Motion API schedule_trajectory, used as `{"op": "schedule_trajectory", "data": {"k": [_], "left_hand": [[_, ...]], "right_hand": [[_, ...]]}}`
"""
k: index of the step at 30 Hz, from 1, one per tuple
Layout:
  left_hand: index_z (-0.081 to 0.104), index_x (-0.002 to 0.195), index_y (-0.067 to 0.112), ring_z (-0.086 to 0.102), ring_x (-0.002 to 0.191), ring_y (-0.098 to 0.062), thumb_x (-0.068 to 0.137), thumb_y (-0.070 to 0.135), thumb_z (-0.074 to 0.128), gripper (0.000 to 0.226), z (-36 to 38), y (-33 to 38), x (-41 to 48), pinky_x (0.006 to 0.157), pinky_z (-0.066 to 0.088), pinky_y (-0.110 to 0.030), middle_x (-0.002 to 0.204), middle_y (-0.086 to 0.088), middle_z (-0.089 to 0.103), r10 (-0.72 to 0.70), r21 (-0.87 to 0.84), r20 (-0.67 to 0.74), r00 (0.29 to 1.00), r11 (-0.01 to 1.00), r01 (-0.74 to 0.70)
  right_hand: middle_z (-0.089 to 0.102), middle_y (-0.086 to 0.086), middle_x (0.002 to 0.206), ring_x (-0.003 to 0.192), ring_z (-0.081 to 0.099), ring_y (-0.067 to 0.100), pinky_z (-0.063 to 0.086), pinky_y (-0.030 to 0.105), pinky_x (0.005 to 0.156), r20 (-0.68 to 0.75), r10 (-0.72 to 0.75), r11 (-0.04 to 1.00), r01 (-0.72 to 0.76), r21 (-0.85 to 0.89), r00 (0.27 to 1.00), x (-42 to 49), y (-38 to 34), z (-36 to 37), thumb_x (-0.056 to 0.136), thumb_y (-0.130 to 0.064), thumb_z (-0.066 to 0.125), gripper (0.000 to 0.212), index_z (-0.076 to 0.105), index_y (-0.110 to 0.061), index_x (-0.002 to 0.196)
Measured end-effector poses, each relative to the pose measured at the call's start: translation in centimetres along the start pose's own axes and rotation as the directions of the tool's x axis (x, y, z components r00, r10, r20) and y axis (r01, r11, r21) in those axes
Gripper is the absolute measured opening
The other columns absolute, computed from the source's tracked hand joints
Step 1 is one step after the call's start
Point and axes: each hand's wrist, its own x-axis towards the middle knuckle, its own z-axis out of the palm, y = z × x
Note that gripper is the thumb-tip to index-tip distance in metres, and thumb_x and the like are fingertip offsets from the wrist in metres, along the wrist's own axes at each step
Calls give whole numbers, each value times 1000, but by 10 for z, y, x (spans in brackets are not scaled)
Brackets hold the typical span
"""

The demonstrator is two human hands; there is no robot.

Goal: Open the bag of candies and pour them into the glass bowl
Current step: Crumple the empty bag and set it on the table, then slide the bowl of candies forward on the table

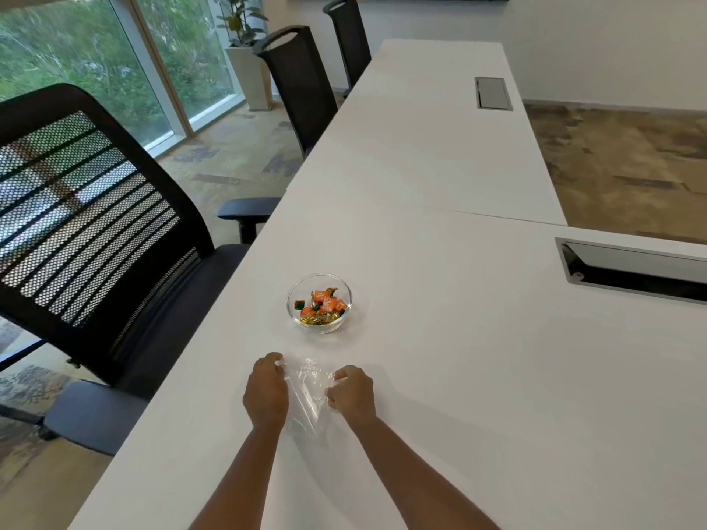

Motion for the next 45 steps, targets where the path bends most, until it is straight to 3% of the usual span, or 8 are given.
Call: {"op": "schedule_trajectory", "data": {"k": [5,9,14,19,23,28,39,45], "left_hand": [[51,125,6,51,117,-35,92,22,48,37,-3,1,11,96,45,-47,127,-20,54,23,-28,-84,996,999,-25],[44,131,6,43,128,-34,95,27,40,42,-8,19,33,107,36,-48,140,-19,45,12,-321,-77,997,946,-37],[29,141,10,29,140,-28,98,34,25,49,-7,41,64,116,22,-40,152,-10,30,-60,-575,164,985,805,145],[30,141,8,29,139,-28,95,50,15,63,5,47,84,117,21,-41,151,-12,31,-94,-653,389,917,674,346],[52,121,9,47,117,-22,96,47,10,61,8,56,85,108,30,-34,123,-12,54,-64,-661,424,903,660,357],[31,140,8,35,136,-28,98,39,10,56,13,66,84,112,27,-35,148,-13,37,-13,-724,432,902,592,355],[39,135,13,38,133,-30,99,37,18,48,19,89,73,111,30,-42,143,-12,42,35,-817,412,911,458,352],[36,137,14,38,132,-31,98,38,20,48,19,128,46,113,30,-47,144,-14,39,114,-843,439,891,396,365]], "right_hand": [[60,16,119,109,58,27,43,29,93,-64,-156,973,142,-179,986,5,-13,-12,85,-19,59,35,57,-3,116],[59,19,121,111,55,30,40,29,92,-173,-226,974,227,-16,959,21,-37,-30,94,-20,40,33,59,-3,115],[51,4,109,102,46,18,36,30,101,-128,-113,949,145,279,985,49,-56,-38,97,-35,28,38,53,-12,113],[29,4,153,140,27,22,24,44,117,-38,-57,901,68,429,998,61,-67,-36,98,-37,28,50,29,-16,143],[34,7,150,138,32,22,26,42,117,58,-52,884,19,467,997,69,-66,-28,97,-41,26,52,31,-14,142],[48,8,141,128,46,22,35,43,112,85,-81,899,36,437,993,78,-65,-12,95,-44,26,50,39,-20,137],[38,8,146,132,39,24,33,40,112,63,-113,825,58,562,992,64,-77,-38,98,-27,28,42,33,-21,139],[46,6,130,116,47,21,40,34,96,5,-118,758,87,647,993,40,-82,-82,97,-22,32,40,36,-21,137]]}}
